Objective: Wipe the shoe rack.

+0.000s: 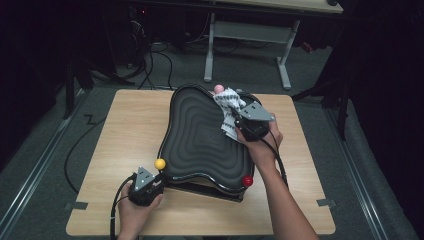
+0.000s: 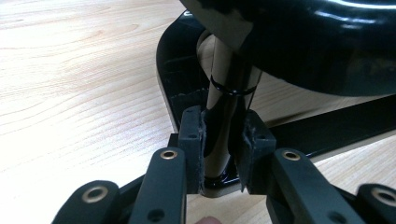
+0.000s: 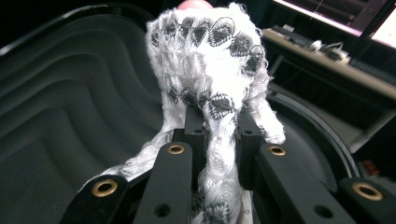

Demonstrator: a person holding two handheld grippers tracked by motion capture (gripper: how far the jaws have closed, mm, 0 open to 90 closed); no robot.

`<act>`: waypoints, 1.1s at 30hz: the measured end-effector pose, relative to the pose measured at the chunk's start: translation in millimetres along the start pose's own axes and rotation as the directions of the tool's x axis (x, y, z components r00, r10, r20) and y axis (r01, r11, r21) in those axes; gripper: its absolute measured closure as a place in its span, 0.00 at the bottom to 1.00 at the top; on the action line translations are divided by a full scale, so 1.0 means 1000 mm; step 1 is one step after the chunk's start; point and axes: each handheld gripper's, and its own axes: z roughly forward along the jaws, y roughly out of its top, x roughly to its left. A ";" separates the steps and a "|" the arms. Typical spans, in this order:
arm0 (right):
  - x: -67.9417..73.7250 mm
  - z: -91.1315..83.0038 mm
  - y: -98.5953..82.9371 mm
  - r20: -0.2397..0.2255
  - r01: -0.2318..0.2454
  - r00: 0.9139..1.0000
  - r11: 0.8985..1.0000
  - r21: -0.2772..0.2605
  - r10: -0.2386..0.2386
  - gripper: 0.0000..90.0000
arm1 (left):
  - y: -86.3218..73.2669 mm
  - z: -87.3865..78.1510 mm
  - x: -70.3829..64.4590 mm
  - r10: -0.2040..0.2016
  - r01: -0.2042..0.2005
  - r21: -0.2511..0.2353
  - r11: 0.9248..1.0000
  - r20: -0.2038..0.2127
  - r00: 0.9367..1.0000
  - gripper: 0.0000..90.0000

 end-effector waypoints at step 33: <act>-0.059 -0.039 -0.050 0.143 -0.230 0.963 0.973 -0.001 0.228 0.89 | 0.000 -0.001 0.000 -0.012 0.012 0.000 1.000 -0.007 1.000 0.82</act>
